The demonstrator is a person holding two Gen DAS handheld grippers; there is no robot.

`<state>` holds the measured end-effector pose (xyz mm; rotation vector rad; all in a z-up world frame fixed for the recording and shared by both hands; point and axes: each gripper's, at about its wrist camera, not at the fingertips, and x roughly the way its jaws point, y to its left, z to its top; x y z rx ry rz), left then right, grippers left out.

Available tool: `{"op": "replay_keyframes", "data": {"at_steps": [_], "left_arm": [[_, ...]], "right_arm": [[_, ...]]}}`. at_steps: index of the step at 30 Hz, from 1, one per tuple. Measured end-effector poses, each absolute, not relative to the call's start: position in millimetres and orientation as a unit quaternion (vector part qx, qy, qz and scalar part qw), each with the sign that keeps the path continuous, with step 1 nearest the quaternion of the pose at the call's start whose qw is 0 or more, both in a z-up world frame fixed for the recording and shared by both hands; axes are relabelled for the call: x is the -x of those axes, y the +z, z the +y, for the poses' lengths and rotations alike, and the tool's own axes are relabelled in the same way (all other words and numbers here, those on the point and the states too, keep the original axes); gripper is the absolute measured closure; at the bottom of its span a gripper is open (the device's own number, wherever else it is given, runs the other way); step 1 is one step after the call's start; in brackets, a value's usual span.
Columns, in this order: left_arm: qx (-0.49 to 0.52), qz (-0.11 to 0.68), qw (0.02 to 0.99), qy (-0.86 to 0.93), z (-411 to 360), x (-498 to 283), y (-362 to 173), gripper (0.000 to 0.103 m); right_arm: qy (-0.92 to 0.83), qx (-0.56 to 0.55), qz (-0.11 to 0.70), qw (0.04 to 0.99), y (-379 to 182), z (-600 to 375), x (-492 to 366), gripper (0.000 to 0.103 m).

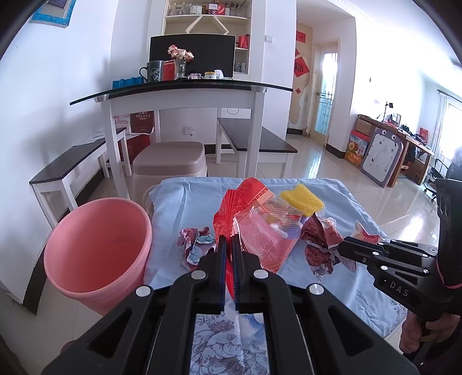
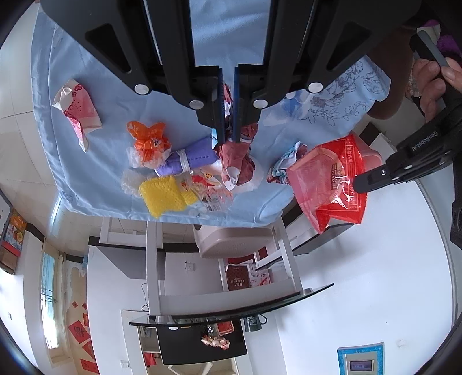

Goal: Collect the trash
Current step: 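Grasp the crumpled foil wrapper with the right gripper while the left holds the red bag, then carry both items to the pink bucket and open both grippers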

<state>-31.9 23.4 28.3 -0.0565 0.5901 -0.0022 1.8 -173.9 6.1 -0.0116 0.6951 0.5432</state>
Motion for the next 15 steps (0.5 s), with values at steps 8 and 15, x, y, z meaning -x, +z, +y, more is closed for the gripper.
{"op": "replay_keyframes", "data": {"at_steps": [8,15], "left_arm": [[0.023,0.282,0.959,0.006,29,33,32,0.100],[0.046,0.265,0.963,0.032,59,38,40,0.100]], "right_arm": [[0.273,-0.007,0.320,0.907,23,-174,-5,0.098],[0.297,-0.012,0.293,0.909,45,-160,-5,0.098]]}}
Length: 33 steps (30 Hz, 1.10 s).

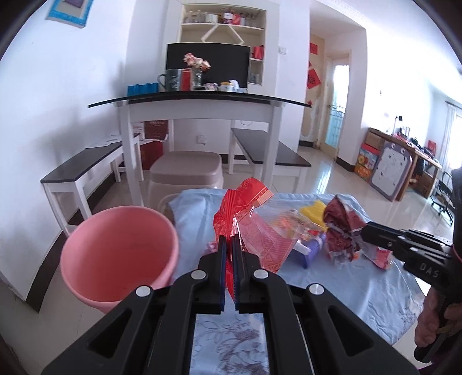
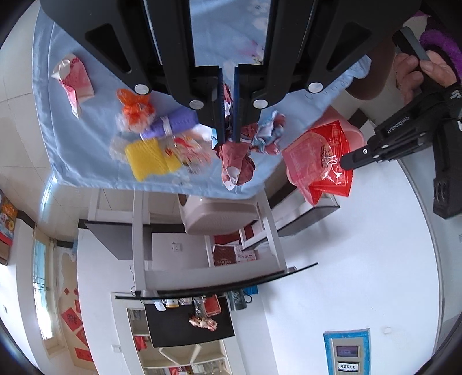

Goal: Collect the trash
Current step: 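Carry both items to the pink bucket and open both grippers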

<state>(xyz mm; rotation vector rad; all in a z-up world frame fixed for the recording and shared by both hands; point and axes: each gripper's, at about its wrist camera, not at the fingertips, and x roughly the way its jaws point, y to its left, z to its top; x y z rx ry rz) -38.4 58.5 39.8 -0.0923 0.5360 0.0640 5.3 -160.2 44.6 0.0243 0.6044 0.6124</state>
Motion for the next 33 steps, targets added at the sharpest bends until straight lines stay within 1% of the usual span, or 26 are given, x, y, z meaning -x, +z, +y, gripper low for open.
{"op": "replay_keyframes", "data": {"at_steps": [6,11,15,23,28,33], "left_arm": [[0.072,0.260,0.962,0.052,88,42,37,0.100],[0.086,0.260,0.960,0.060,106,39,32,0.100],[0.088,0.256,0.959,0.081,124,35,31,0.100],[0.082,0.253,0.951,0.159,175,42,27,0.100],[0.070,0.264,0.942,0.194,196,44,19,0.100],[0.079,0.280,0.932,0.217,215,41,6,0.100]], "right_arm": [[0.299,-0.009,0.291,0.909,50,-155,-8,0.098],[0.296,-0.021,0.307,0.904,49,-158,-17,0.098],[0.320,-0.021,0.309,0.895,51,-138,-22,0.098],[0.412,0.012,0.294,0.862,63,-39,-35,0.098],[0.448,0.027,0.306,0.840,54,23,-48,0.098],[0.459,0.048,0.320,0.827,38,69,-55,0.098]]}}
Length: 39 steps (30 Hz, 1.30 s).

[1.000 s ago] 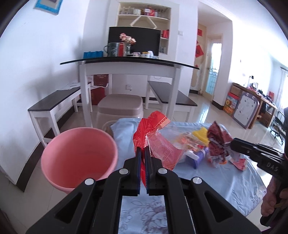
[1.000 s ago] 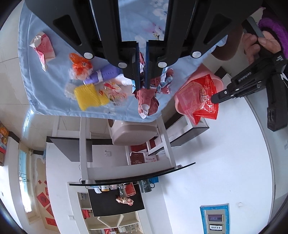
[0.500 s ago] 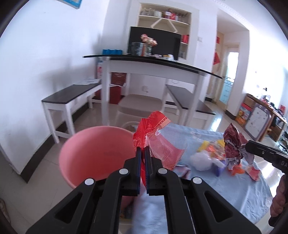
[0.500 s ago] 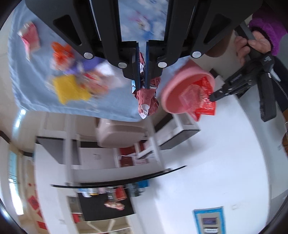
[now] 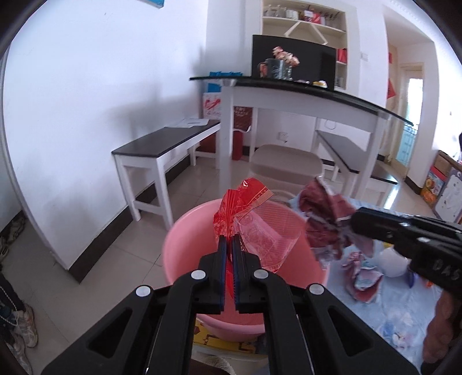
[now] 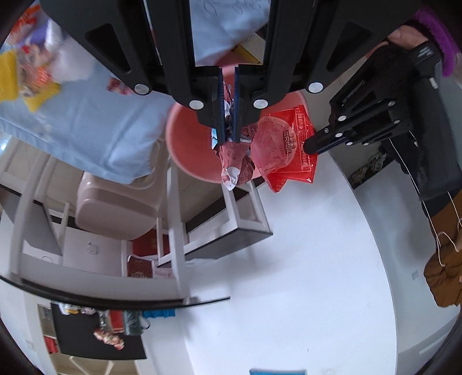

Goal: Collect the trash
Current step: 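Carry both items to the pink bucket and open both grippers, then grasp the crumpled patterned wrapper with the left gripper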

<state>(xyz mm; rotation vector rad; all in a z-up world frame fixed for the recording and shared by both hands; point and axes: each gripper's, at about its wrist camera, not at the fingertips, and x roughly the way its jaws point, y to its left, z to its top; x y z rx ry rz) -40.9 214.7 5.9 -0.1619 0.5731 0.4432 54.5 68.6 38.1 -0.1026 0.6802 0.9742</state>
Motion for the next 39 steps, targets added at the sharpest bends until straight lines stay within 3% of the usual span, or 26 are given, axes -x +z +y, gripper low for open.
{"op": "replay_keyframes", "data": {"at_steps": [17,20,22,23,39], "left_arm": [[0.101,0.319,0.916,0.221,229,25,-25,0.098],[0.110,0.318,0.917,0.216,230,26,-24,0.090],[0.112,0.312,0.918,0.218,228,28,-20,0.072],[0.111,0.308,0.919,0.219,227,30,-18,0.068],[0.101,0.257,0.942,0.192,187,56,27,0.064]], "right_arm": [[0.450,0.096,0.378,0.803,-3,121,-67,0.094],[0.452,0.094,0.388,0.798,-4,120,-67,0.081],[0.452,0.093,0.388,0.798,-3,118,-65,0.073],[0.454,0.091,0.386,0.798,-2,116,-64,0.071],[0.450,0.075,0.325,0.829,43,50,-37,0.061]]}}
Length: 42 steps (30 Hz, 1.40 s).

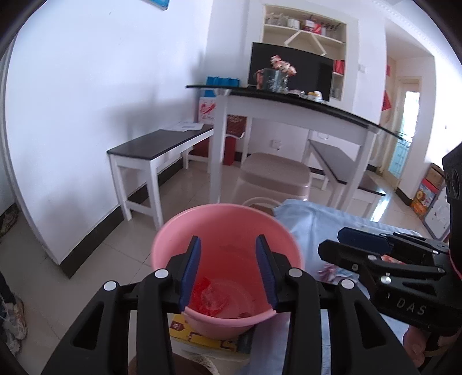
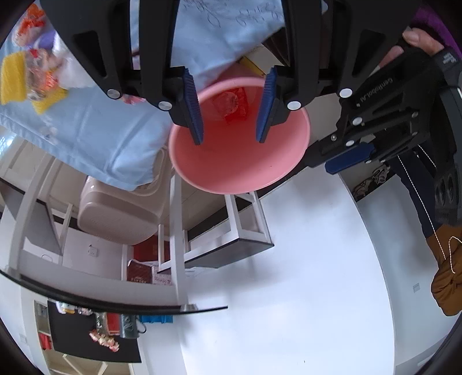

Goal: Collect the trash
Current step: 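Grasp the crumpled patterned wrapper with the left gripper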

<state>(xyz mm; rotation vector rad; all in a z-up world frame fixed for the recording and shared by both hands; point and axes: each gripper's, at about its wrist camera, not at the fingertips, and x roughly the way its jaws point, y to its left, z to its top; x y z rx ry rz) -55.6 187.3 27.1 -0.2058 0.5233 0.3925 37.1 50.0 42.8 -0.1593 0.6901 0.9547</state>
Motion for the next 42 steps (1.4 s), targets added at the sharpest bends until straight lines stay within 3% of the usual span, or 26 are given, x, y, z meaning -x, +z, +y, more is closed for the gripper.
{"op": "replay_keyframes", "data": {"at_steps": [2,27,42], "left_arm": [[0.095,0.254,0.945,0.182,175,56,31,0.063],[0.038,0.306,0.948,0.080,64,21,19,0.060],[0.051,0.369,0.928,0.018,55,-8,-34,0.057]], "right_arm": [[0.445,0.074,0.320,0.833,46,39,-34,0.056],[0.353,0.040,0.332,0.874,37,-96,-23,0.055],[0.216,-0.022,0.396,0.892,-9,-210,-50,0.055]]}}
